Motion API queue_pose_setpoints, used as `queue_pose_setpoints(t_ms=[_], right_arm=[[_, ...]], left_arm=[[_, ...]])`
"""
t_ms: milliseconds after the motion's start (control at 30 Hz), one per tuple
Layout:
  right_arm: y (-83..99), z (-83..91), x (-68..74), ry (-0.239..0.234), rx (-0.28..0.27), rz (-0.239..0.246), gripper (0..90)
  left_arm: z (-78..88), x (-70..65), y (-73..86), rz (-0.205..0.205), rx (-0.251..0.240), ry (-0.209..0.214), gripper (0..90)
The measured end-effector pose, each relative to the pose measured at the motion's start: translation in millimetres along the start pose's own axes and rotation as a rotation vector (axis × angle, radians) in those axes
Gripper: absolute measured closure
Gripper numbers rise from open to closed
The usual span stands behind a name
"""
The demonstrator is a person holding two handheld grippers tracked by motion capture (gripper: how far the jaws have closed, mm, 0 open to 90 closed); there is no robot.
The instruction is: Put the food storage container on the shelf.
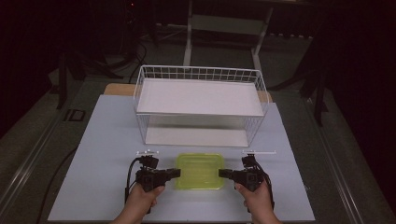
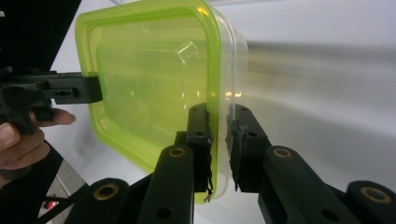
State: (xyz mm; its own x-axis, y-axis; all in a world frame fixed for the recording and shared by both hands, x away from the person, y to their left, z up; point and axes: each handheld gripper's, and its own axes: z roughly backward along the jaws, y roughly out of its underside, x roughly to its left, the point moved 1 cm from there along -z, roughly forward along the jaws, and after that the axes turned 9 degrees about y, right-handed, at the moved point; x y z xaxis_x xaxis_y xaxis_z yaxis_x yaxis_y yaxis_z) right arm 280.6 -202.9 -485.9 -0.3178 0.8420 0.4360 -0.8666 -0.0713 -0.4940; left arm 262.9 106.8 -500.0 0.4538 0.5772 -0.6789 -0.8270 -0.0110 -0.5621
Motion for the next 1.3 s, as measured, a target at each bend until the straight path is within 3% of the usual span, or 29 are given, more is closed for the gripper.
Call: queue_pose_setpoints(t_ms=[133, 367, 667, 767, 900, 1300], right_arm=[[-8.4, 2.1, 1.0, 0.006, -0.022, 0.006, 79.5], [-24.5, 6.5, 4.5, 0.039, -0.064, 0.060, 79.8], [-46.4, 2.9, -0.5, 0.048, -0.111, 0.039, 79.7], [-52.7, -1.3, -3.5, 0.052, -0.120, 0.033, 79.6], [-61.6, -7.6, -5.7, 0.071, -0.133, 0.033, 79.5], [-80.3, -26.5, -16.4, 0.097, -0.144, -0.020, 79.0]], left_arm=[[-0.3, -0.5, -12.1, -0.018, -0.001, -0.004, 79.7], [-2.8, 0.3, -27.9, -0.041, -0.024, -0.004, 79.9], [-6.7, 5.3, -45.9, -0.068, -0.086, 0.011, 80.1], [-10.9, 12.9, -52.4, -0.091, -0.105, 0.022, 80.1], [-14.7, 19.6, -57.5, -0.085, -0.115, 0.024, 80.1], [-29.7, 33.4, -79.6, -0.088, -0.118, -0.025, 80.1]])
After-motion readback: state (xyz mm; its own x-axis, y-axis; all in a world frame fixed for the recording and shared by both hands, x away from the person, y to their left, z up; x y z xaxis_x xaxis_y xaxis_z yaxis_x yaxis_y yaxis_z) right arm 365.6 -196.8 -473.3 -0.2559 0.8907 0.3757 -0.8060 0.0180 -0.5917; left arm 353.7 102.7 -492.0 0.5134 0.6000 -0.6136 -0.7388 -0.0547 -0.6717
